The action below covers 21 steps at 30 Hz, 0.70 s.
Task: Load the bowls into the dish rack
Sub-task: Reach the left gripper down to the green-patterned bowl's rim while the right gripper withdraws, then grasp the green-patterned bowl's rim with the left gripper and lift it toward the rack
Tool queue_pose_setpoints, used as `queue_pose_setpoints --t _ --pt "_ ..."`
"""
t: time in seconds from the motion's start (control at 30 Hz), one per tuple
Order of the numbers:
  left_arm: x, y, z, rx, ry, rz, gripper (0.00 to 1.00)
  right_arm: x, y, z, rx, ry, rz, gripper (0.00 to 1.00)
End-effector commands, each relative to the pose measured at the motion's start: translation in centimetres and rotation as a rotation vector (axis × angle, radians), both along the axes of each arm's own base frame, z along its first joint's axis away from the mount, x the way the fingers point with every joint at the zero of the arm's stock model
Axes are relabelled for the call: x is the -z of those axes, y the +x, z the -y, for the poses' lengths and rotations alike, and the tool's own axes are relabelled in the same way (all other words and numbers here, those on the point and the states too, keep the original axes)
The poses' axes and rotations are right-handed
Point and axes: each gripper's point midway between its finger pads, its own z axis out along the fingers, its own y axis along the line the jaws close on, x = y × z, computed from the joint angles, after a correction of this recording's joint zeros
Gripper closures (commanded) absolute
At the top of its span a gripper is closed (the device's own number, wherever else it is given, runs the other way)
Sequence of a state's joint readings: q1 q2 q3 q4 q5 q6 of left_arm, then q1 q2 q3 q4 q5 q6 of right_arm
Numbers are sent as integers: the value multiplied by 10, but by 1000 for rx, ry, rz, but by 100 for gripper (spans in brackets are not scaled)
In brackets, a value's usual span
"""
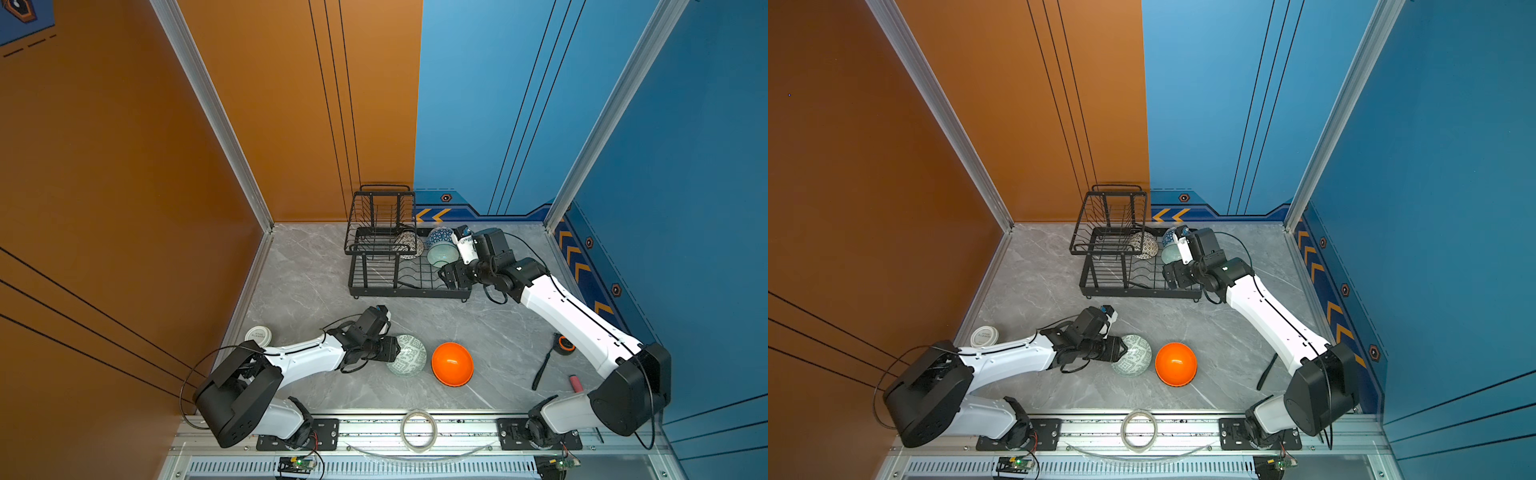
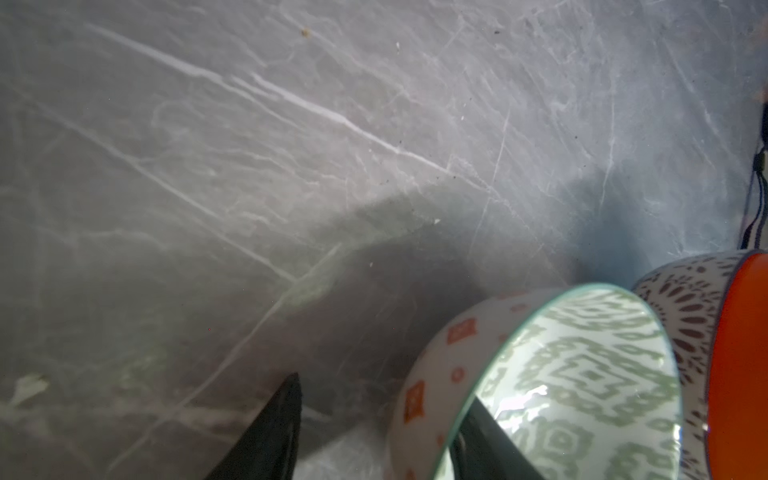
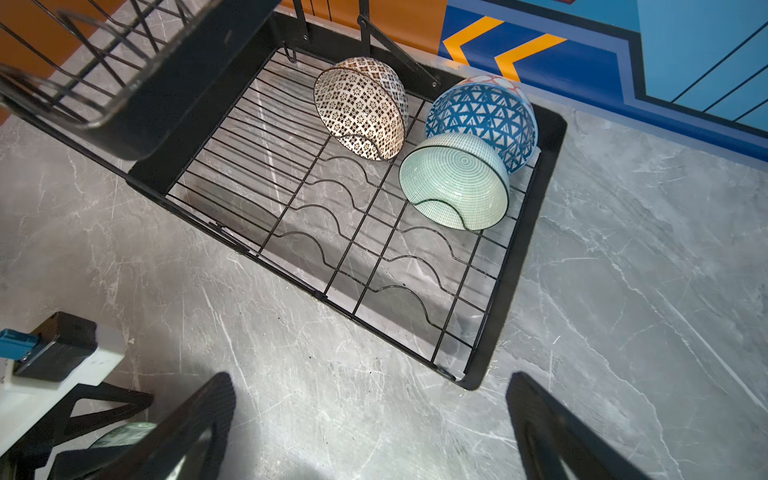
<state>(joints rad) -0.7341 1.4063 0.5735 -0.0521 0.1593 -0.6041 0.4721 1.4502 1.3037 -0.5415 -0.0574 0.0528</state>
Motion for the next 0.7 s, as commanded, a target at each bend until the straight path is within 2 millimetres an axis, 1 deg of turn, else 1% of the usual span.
queue_pose_setpoints --t 0.0,0.27,0.3,0.4,0.57,0.6,0.67 --pt "7 -2 0 6 1 -14 49 7 -4 -3 -23 1 -33 0" --pt "5 -1 6 30 -9 -45 72 13 2 -1 -16 -5 -46 0" --pt "5 -2 6 34 -5 -51 78 14 2 0 -15 -7 -47 0" --pt "1 0 3 37 0 -51 88 13 3 2 -11 -7 -45 0" --pt "-15 7 -6 36 22 -30 100 6 3 1 -18 10 -37 0" --pt "-18 6 -10 38 41 -33 100 4 3 1 -21 17 -33 0" --pt "-32 10 -14 38 55 -4 100 -1 1 0 -29 36 -32 0"
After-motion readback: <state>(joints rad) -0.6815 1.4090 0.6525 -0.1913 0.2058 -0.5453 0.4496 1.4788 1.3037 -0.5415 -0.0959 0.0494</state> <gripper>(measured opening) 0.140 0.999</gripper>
